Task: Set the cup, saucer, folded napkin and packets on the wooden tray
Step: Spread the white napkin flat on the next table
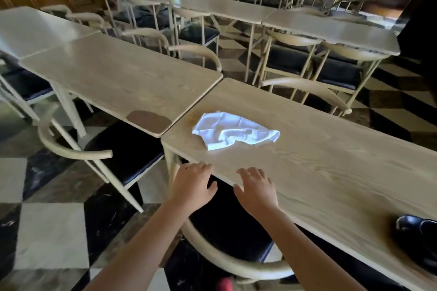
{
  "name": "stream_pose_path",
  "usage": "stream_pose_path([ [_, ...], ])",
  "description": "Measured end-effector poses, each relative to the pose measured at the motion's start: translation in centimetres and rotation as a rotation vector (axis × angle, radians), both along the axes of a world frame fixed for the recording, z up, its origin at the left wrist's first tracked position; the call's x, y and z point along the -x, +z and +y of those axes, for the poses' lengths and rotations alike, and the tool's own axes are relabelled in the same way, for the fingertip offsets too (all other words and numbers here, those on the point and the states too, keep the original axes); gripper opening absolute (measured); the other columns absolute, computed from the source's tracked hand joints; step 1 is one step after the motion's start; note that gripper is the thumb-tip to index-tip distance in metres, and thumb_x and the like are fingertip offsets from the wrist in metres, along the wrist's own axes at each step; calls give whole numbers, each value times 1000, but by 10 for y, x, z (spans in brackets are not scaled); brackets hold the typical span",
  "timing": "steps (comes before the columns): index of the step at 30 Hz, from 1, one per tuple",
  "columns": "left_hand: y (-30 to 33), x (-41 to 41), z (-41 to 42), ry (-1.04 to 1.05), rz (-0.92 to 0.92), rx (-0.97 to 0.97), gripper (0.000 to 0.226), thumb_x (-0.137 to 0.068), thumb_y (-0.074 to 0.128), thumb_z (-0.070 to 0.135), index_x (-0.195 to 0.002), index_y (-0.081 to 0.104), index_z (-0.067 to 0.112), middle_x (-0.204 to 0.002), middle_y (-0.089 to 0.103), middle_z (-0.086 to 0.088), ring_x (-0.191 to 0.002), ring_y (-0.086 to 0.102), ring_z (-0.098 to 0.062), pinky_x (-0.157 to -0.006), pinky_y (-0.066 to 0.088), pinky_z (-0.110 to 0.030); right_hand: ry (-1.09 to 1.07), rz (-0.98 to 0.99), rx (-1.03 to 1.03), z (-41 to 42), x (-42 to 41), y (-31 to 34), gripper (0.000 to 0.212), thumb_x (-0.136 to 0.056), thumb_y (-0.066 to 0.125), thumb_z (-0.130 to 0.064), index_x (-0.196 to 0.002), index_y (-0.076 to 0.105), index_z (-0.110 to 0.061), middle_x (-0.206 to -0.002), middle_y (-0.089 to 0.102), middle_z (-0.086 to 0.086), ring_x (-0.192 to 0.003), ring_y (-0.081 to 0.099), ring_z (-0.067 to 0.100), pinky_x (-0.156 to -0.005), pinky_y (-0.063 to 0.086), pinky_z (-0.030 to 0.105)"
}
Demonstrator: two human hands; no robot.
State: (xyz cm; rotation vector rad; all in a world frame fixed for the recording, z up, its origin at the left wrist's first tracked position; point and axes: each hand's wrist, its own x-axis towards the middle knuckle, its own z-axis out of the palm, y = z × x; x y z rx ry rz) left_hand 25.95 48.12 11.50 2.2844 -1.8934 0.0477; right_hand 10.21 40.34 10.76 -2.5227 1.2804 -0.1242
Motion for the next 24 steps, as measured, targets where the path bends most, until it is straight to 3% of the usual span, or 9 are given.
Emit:
stream_pose_path([
  [3,-24,-20,-22,-3,50,-68,22,-80,54,35,-90,60,16,-79,63,2,-71,61,-21,-66,48,-33,-16,5,-23,-26,-18,-19,42,-90,45,-34,-131,42,-22,-134,46,1,-124,39,21,-98,34,36],
  [7,-39,-52,-56,38,15,-123,20,-70,68,32,-81,61,17,-68,61,4,-62,60,-20,-56,46,-29,-15,-12,-45,-69,-52,-41,43,-90,46,-35,-130,41,-20,-134,46,4,-124,39,23,-98,35,37],
  [11,-55,-85,-94,20,23,-189,43,-73,58,37,-107,62,12,-92,67,-2,-85,63,-26,-82,47,-39,33,39,-24,-103,-81,-58,45,-89,47,-36,-130,40,-17,-132,45,7,-122,39,25,-96,35,38],
  [15,-76,-111,-136,56,37,-213,47,-82,55,39,-122,53,14,-114,61,-2,-108,56,-24,-98,37,-42,68,92,12,-143,-102,-80,46,-85,56,-31,-127,44,-14,-131,46,11,-121,41,30,-94,38,42],
  [19,-104,-132,-189,62,70,-161,47,-76,54,37,-115,57,12,-107,65,-5,-100,61,-29,-87,44,-42,40,129,30,-191,-122,-106,56,-59,79,-22,-111,60,-12,-112,60,15,-103,58,35,-74,50,44],
  [21,-119,-133,-216,29,114,-126,45,-78,59,33,-117,56,11,-108,64,-6,-101,60,-29,-83,46,-42,34,104,25,-215,-128,-119,66,-65,77,-19,-126,52,-11,-131,50,19,-120,48,37,-86,46,49],
  [24,-143,-128,-252,-28,176,-129,50,-85,56,33,-128,47,7,-124,57,-9,-116,52,-26,-92,39,-42,-16,97,64,-250,-126,-136,73,-79,66,-21,-142,30,-13,-151,26,16,-139,23,33,-104,30,51],
])
